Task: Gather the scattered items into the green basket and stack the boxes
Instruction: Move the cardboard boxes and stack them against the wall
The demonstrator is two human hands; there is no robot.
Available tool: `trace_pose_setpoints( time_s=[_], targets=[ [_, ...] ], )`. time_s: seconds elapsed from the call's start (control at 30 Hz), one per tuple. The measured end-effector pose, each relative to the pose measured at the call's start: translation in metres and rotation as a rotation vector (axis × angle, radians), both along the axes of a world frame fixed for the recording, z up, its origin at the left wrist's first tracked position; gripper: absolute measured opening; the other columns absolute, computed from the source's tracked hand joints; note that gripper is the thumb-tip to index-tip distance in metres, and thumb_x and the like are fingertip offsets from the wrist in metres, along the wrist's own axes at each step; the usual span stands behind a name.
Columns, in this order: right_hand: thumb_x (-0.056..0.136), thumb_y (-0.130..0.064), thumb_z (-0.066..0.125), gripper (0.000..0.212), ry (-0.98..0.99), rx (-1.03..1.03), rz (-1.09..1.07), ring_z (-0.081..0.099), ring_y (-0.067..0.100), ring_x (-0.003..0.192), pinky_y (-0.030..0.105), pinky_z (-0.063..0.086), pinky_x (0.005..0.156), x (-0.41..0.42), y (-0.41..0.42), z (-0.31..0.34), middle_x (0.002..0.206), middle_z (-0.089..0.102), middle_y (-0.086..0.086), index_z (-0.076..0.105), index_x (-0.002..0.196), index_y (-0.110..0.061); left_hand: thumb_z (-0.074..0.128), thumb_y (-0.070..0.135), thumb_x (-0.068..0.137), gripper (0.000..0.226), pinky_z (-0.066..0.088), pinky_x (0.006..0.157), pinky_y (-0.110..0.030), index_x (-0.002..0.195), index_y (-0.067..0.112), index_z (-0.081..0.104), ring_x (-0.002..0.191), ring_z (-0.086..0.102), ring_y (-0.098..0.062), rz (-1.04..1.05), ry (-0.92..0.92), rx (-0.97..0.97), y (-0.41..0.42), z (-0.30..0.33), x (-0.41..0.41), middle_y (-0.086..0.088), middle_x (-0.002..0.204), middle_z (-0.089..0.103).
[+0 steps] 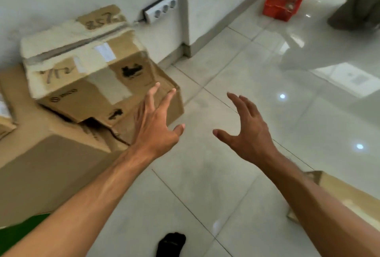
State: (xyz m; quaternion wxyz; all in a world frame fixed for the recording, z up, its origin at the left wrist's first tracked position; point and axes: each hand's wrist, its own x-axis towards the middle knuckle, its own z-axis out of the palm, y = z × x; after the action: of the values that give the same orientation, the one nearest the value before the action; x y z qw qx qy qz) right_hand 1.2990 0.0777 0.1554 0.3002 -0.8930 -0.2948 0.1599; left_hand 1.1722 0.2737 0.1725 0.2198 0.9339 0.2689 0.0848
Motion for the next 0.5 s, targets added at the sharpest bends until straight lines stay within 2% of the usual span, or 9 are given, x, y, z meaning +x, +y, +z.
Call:
trace_pose_setpoints(
  time_s=[0.13,0.27,0.4,0.5],
  targets=[
    [0.079,-0.054,0.075,0.097,0.013,-0.060,-0.086,0.028,0.020,0.145,0.045,0.028,0.113,0.021,-0.116,-0.006,0.164,0.015,-0.005,0.012,0.152,-0.050,0.074,0.044,0.076,0.088,0.014,0.112,-0.037,0.150,0.035,0.028,0.142,0.013,-0.019,-0.129,0.017,-0.030,-0.099,-0.006,0.042,0.009,0.156,0.003],
    [0.078,-0.053,0.076,0.097,0.046,-0.113,-0.212,0.026,0.020,0.145,0.046,0.030,0.112,0.033,-0.233,-0.026,0.163,0.016,-0.005,0.014,0.152,-0.050,0.074,0.044,0.075,0.087,0.019,0.114,-0.039,0.149,0.034,0.029,0.141,0.019,-0.021,-0.227,0.053,-0.064,-0.191,-0.026,0.075,0.006,0.155,0.008],
    [0.075,-0.048,0.080,0.099,0.098,-0.181,-0.374,0.025,0.024,0.146,0.049,0.034,0.113,0.031,-0.359,-0.067,0.162,0.019,-0.001,0.017,0.153,-0.046,0.075,0.044,0.074,0.091,0.021,0.111,-0.039,0.151,0.033,0.026,0.139,0.023,-0.021,-0.353,0.144,-0.091,-0.290,-0.066,0.099,0.003,0.153,0.011],
    [0.075,-0.048,0.081,0.102,0.134,-0.276,-0.452,0.025,0.026,0.146,0.051,0.036,0.110,0.019,-0.451,-0.108,0.163,0.016,-0.001,0.014,0.153,-0.047,0.077,0.043,0.073,0.094,0.026,0.110,-0.041,0.151,0.032,0.025,0.139,0.024,-0.024,-0.454,0.219,-0.111,-0.367,-0.105,0.113,0.001,0.154,0.012]
  ],
)
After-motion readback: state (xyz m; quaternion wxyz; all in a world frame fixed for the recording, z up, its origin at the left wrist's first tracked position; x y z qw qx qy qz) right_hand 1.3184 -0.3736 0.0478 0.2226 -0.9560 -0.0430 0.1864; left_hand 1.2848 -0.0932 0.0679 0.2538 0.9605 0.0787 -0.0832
